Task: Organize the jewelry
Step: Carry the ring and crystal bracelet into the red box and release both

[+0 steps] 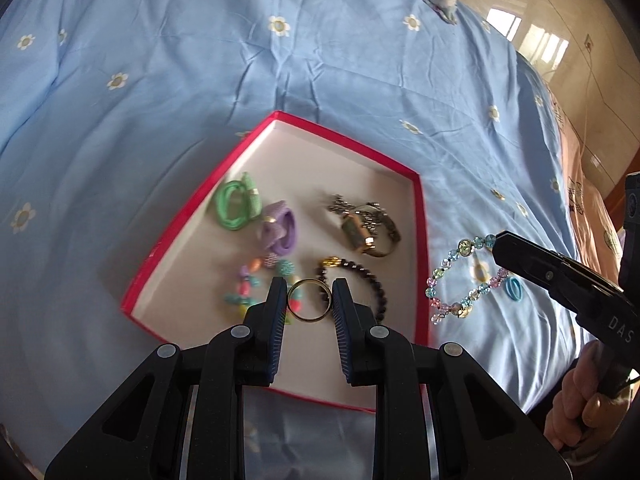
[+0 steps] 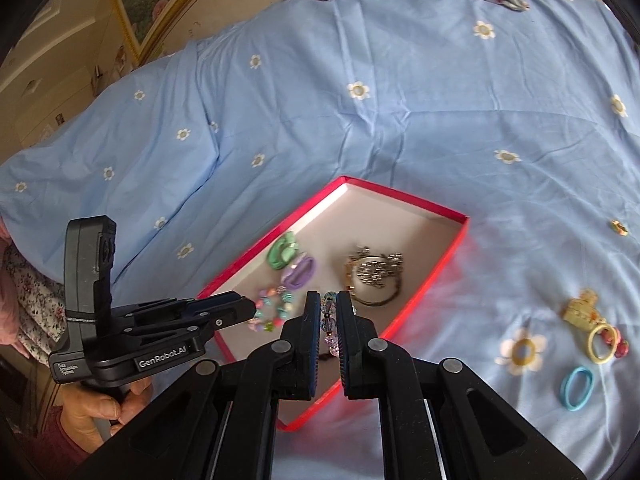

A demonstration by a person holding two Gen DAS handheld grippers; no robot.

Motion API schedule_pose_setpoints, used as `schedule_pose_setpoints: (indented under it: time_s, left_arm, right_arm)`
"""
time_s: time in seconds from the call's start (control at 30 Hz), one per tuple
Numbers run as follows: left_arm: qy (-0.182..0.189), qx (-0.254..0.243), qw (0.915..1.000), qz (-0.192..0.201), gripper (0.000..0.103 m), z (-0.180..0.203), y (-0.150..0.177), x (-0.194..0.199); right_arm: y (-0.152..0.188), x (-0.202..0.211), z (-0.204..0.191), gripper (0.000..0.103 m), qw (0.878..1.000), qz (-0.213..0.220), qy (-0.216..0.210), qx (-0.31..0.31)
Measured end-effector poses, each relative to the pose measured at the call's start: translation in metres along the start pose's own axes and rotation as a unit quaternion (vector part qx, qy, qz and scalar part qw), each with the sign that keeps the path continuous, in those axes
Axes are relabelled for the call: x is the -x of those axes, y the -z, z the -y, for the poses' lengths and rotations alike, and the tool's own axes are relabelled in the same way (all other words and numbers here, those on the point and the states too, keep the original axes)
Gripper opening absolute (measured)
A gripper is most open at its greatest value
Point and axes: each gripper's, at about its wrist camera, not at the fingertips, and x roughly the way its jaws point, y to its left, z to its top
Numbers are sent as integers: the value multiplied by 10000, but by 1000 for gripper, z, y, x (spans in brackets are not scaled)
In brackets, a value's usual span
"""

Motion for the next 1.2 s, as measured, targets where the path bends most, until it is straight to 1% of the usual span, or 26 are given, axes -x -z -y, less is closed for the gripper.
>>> schedule_pose_setpoints:
  time_s: [0.17, 0.37, 0.5, 0.67, 0.9, 1.2]
  left_arm:
    - [-125, 113, 9999, -12, 21, -18, 2, 0]
    - [-293, 161, 9994, -53, 21, -33, 1, -6]
    - [-420, 177, 9989, -120, 21, -41, -1, -16]
    - [-589, 151, 9979, -218, 21, -46, -1, -30]
    - [-641, 159, 9971, -382, 21, -50, -1, -43]
    - [-662, 86, 9968, -449, 21, -48, -1, -45]
  right_arm:
    - [-4, -18, -22, 7, 9996, -91, -209, 162]
    - [-2, -46, -36, 7, 9985, -308, -413, 175]
    - [4, -63, -34, 7, 9984, -411, -319, 211]
    - [13, -79, -13, 7, 9980, -615, -144, 36]
    - [20, -95, 7, 8, 9964, -837, 2, -149]
    - [27, -111, 7, 8, 9933, -1153, 90, -58]
